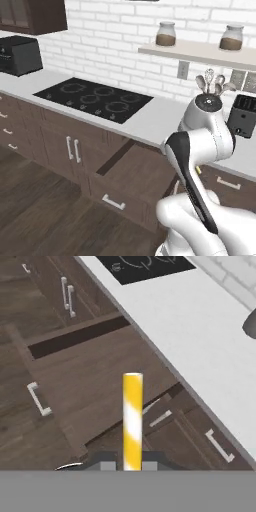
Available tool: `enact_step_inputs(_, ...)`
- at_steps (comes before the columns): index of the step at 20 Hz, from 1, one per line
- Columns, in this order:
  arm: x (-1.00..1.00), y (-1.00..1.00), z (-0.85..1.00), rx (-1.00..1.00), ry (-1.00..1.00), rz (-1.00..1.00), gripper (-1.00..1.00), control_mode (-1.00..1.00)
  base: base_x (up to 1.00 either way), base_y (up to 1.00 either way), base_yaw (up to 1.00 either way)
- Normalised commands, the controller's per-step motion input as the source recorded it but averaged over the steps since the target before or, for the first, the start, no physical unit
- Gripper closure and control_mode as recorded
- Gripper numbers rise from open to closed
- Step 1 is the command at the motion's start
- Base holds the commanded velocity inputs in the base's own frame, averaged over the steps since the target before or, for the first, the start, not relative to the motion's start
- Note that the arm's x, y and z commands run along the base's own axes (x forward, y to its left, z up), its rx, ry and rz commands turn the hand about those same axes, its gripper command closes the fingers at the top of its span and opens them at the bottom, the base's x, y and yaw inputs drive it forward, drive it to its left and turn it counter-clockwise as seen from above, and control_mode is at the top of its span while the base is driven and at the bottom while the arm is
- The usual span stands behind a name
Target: Take a straw from the drawer in front and place it inside the glass cup on the dining counter.
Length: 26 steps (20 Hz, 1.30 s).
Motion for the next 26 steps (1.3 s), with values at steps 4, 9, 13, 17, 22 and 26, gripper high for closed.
enact_step_inputs(4,0.0,0.0,0.0,0.0,0.0,0.0,1.0,1.0,-1.0,0.57,0.27)
enact_step_inputs(9,0.0,0.0,0.0,0.0,0.0,0.0,1.0,1.0,-1.0,-0.08,0.47)
enact_step_inputs(13,0.0,0.0,0.0,0.0,0.0,0.0,1.0,1.0,-1.0,-0.56,0.54)
enact_step_inputs(17,0.0,0.0,0.0,0.0,0.0,0.0,1.0,1.0,-1.0,-0.67,0.53)
enact_step_inputs(22,0.0,0.0,0.0,0.0,0.0,0.0,1.0,1.0,-1.0,-0.57,0.42)
enact_step_inputs(26,0.0,0.0,0.0,0.0,0.0,0.0,1.0,1.0,-1.0,-0.42,0.33)
